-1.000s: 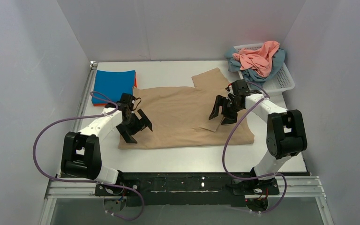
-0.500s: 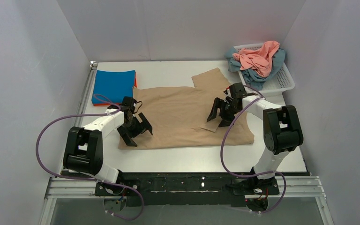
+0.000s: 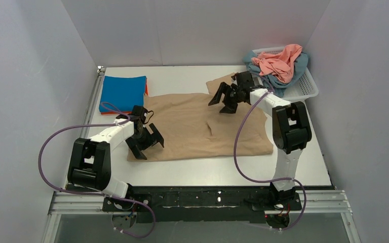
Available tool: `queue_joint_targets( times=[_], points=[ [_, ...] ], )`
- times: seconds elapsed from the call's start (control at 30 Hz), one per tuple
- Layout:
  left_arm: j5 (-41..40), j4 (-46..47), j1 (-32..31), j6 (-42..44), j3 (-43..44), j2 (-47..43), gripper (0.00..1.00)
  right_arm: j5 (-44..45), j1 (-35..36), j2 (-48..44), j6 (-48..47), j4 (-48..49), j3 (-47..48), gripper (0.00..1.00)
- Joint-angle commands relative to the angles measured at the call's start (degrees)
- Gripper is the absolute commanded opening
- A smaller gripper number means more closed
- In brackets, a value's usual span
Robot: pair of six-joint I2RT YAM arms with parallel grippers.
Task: Fold and stack the t-shirts
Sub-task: Fold the flattened tshirt in 1/3 of the way
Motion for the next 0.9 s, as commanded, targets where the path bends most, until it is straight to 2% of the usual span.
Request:
queue_joint_targets(
  times=[0.0, 0.13, 0.3, 0.43, 0.63, 0.73, 0.87],
  points=[
    [-2.4, -9.3, 0.2, 1.2, -0.1, -3.5, 0.98, -2.1, 2.0, 4.8, 6.5, 6.2, 14.6, 0.84],
    [-3.1, -11.4, 0.1, 2.5, 1.4, -6.4, 0.98, -0.9, 2.1, 6.1, 2.0, -1.1, 20.2, 0.83],
    [-1.5, -8.7, 0.1, 2.9, 3.0, -7.7, 0.98, 7.1, 2.0, -2.9, -4.8, -7.2, 8.9, 0.85],
    [1.3, -5.8, 0.1, 2.6, 7.7, -2.3, 0.98, 10.8, 2.0, -8.1, -6.7, -7.7, -1.7, 0.85],
    [4.5, -1.8, -0.1, 1.4, 11.5, 9.5, 0.98, 8.8, 2.1, -5.0, -6.1, -6.6, -6.5, 0.86],
    [5.2, -1.8, -0.4, 1.1, 9.0, 10.3, 0.98, 8.8, 2.2, -6.8, -5.6, -6.6, -10.6, 0.86],
    [6.3, -1.7, -1.0, 0.2, 1.0, 7.2, 0.98, 8.9, 2.0, -11.6, -6.7, -9.1, -16.9, 0.86]
  ],
)
